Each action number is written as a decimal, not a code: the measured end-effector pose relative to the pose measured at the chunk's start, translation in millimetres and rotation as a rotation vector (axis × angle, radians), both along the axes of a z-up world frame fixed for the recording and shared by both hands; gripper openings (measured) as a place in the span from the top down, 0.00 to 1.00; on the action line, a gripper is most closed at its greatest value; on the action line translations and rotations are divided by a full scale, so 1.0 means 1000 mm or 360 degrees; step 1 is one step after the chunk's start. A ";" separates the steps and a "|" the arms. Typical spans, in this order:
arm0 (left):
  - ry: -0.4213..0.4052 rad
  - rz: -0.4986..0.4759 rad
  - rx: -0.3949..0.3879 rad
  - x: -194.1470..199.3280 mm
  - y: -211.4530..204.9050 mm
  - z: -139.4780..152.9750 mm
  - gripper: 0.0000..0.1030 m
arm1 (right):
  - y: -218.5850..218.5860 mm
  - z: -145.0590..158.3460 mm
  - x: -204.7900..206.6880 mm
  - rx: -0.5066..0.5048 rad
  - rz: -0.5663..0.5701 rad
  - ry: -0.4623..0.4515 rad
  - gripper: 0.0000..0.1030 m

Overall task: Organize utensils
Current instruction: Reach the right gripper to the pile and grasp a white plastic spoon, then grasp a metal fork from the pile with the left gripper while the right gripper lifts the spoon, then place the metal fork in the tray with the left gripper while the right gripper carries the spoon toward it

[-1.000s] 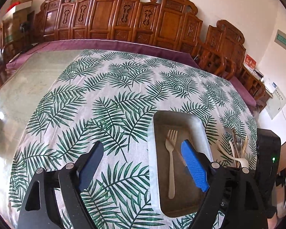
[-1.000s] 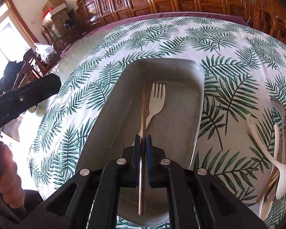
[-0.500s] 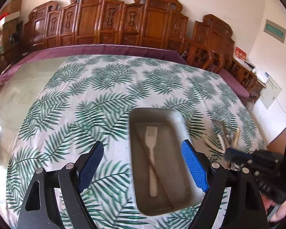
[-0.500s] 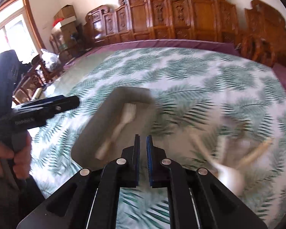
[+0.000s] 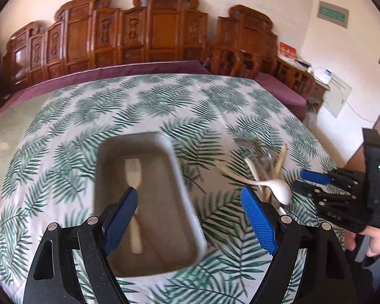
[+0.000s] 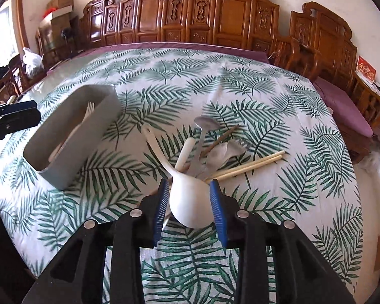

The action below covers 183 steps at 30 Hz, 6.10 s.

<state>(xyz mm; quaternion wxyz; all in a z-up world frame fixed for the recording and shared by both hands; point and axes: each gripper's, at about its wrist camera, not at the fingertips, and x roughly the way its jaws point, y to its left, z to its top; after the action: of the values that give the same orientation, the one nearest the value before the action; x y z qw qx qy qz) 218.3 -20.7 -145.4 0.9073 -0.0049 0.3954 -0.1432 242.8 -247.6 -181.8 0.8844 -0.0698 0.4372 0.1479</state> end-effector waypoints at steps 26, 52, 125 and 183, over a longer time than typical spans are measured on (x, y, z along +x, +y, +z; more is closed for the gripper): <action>0.0078 -0.0140 0.0117 -0.013 -0.044 -0.033 0.22 | 0.007 -0.042 0.012 0.0029 0.0031 0.0081 0.43; 0.0091 -0.0176 0.0175 -0.019 -0.062 -0.042 0.22 | -0.036 -0.017 0.032 0.0063 -0.0196 -0.0032 0.83; 0.0252 -0.0422 0.0292 0.068 -0.202 -0.063 0.94 | -0.125 -0.023 0.029 0.0338 -0.0427 0.0099 0.94; 0.0315 0.0127 0.0229 0.056 0.043 -0.066 0.93 | 0.058 0.032 0.005 0.0388 0.0062 0.0040 0.94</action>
<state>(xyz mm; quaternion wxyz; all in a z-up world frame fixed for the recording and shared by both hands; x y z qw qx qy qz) 274.3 22.6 -211.4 0.8668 0.0304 0.4916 -0.0772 247.6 -189.5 -149.8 0.8777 0.0317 0.4255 0.2180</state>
